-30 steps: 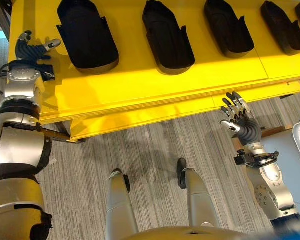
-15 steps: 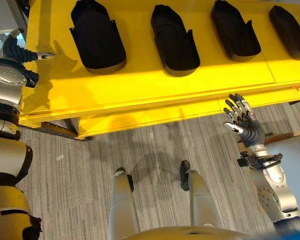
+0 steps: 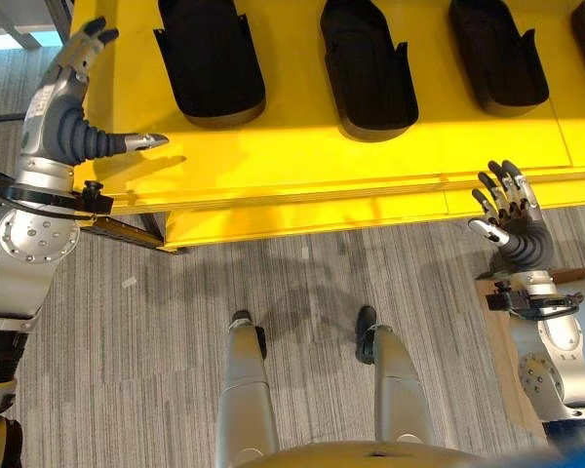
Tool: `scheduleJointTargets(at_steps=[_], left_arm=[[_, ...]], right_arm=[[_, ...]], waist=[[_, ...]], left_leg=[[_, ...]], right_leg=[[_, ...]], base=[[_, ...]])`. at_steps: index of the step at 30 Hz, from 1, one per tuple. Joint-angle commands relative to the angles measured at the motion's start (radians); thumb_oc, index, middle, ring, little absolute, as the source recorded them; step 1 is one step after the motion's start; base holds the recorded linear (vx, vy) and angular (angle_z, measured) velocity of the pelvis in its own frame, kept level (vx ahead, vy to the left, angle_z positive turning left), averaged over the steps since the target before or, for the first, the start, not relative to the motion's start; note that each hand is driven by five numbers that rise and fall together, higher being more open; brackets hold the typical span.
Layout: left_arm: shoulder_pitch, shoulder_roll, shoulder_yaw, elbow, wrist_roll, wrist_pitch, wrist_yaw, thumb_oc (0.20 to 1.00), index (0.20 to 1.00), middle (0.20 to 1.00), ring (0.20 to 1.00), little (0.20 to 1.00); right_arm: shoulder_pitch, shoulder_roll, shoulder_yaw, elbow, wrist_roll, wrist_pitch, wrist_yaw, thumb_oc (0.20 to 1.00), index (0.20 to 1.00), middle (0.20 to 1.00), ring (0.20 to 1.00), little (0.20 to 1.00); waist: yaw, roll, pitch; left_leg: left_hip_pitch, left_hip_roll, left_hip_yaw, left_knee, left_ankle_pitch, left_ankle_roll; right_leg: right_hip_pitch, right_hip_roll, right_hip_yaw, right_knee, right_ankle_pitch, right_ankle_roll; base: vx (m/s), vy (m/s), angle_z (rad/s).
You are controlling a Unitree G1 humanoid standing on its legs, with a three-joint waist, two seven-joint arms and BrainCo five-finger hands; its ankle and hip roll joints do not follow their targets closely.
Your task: Move parts from the plastic box to the shelf.
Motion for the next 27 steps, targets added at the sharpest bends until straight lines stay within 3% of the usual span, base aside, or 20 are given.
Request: scheduleJointTargets(at_steps=[1,2,4,9,12,27], left_arm=[[-0.058,-0.064,-0.068,-0.064,-0.043,-0.086,-0.014,1.000,1.000,1.000,1.000,1.000],[-0.058,-0.065,-0.068,-0.064,-0.043,-0.085,-0.015,1.000,1.000,1.000,1.000,1.000],[-0.062,-0.174,-0.109,-0.077,-0.061,-0.087,-0.014,1.000,1.000,1.000,1.000,1.000],[-0.095,-0.255,-0.144,-0.082,-0.059,-0.087,0.013,1.000,1.000,1.000,1.000,1.000],[-0.156,-0.360,-0.212,-0.090,-0.079,-0.092,0.033,1.000,1.000,1.000,1.000,1.000],[-0.357,-0.495,-0.374,0.009,-0.097,-0.088,0.117,1.000,1.000,1.000,1.000,1.000]], right_arm=[[0.020,-0.048,-0.008,-0.080,-0.041,-0.068,-0.026,1.000,1.000,1.000,1.000,1.000],[0.020,-0.048,-0.009,-0.081,-0.041,-0.068,-0.026,1.000,1.000,1.000,1.000,1.000],[0.008,-0.040,-0.002,-0.087,-0.056,-0.072,-0.047,1.000,1.000,1.000,1.000,1.000],[0.000,-0.037,0.006,-0.091,-0.064,-0.078,-0.063,1.000,1.000,1.000,1.000,1.000],[-0.018,-0.029,0.024,-0.092,-0.073,-0.086,-0.087,1.000,1.000,1.000,1.000,1.000],[-0.058,-0.038,0.071,-0.083,-0.085,-0.095,-0.138,1.000,1.000,1.000,1.000,1.000]], waist=[[-0.011,0.021,-0.053],[-0.010,0.022,-0.053],[-0.015,0.016,-0.050],[-0.018,0.013,-0.052],[-0.025,0.010,-0.051],[-0.044,0.000,-0.045]], left_leg=[[0.039,0.041,-0.037,-0.097,0.106,0.009],[0.040,0.041,-0.037,-0.097,0.106,0.009],[0.044,0.041,-0.037,-0.098,0.106,0.010],[0.047,0.040,-0.035,-0.109,0.110,0.010],[0.048,0.037,-0.036,-0.110,0.109,0.013],[0.057,0.041,-0.035,-0.103,0.109,0.014]], right_leg=[[0.028,-0.017,0.052,-0.015,0.084,-0.008],[0.028,-0.017,0.052,-0.015,0.084,-0.008],[0.027,-0.016,0.053,-0.014,0.086,-0.010],[0.029,-0.017,0.051,-0.018,0.086,-0.010],[0.030,-0.016,0.053,-0.018,0.086,-0.013],[0.030,-0.011,0.060,-0.006,0.082,-0.014]], base=[[-0.01,-0.017,-0.04],[-0.01,-0.020,-0.05],[0.00,-0.020,-0.06],[0.00,-0.006,0.00],[0.00,-0.004,0.01],[0.00,-0.001,-0.01]])
